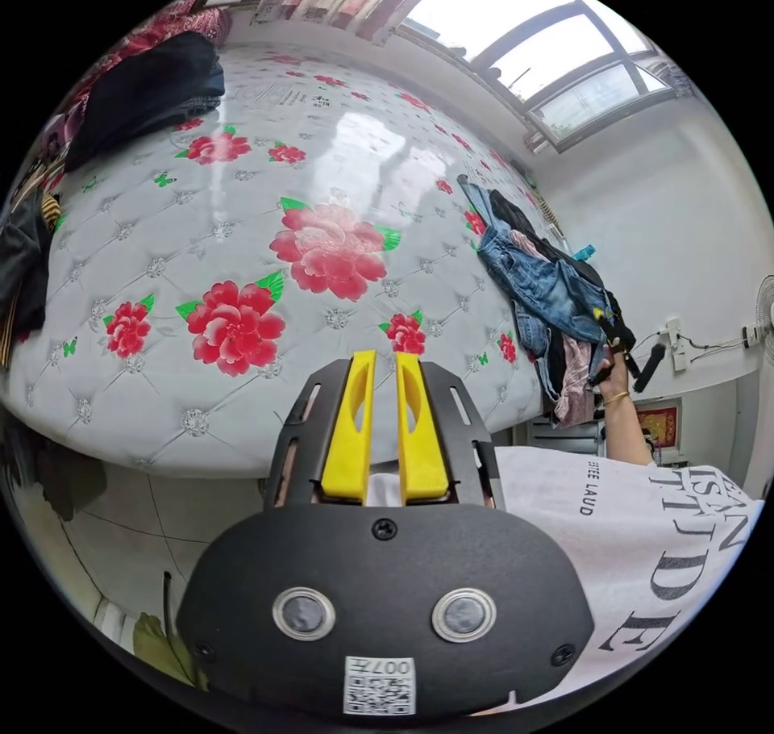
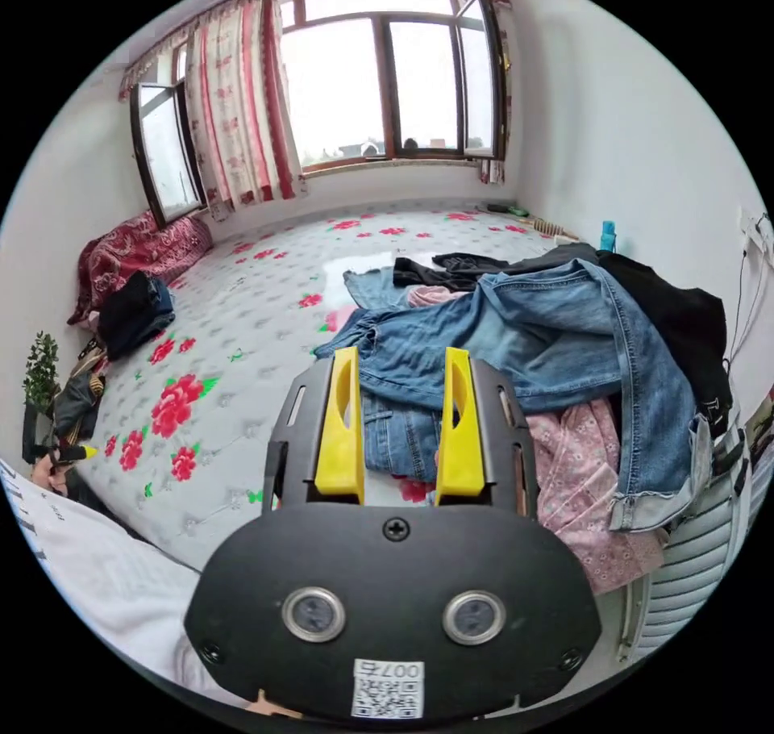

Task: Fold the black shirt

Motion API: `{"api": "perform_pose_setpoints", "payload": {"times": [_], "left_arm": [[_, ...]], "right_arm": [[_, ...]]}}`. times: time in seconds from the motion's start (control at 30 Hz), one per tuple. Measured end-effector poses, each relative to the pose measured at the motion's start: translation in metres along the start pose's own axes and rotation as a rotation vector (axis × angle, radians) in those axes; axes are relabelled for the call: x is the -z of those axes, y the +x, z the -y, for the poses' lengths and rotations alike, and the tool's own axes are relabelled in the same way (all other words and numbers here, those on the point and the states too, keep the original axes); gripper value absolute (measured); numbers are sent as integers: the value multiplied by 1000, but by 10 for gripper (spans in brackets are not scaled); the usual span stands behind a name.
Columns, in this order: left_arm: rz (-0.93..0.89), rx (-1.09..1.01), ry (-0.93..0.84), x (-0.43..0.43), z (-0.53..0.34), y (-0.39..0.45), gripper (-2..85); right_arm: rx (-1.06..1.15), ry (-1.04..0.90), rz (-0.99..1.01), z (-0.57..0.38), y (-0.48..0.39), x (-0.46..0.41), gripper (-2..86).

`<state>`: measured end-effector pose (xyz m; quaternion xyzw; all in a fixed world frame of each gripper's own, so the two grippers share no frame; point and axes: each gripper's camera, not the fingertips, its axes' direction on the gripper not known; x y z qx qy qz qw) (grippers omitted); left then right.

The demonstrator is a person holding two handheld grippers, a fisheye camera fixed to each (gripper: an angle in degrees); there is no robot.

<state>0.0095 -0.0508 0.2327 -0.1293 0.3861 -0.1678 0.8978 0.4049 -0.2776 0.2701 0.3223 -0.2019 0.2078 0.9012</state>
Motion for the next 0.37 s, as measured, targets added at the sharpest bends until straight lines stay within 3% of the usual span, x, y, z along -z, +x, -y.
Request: {"api": "perform_pose_setpoints", "payload": {"times": [0.27, 0.37], "left_arm": [[54, 126, 27, -7, -3, 3, 63], [85, 155, 37, -9, 7, 4, 65]], "right_arm": [[253, -407, -19, 33, 7, -147, 113], [238, -439, -126, 37, 13, -161, 90]]}}
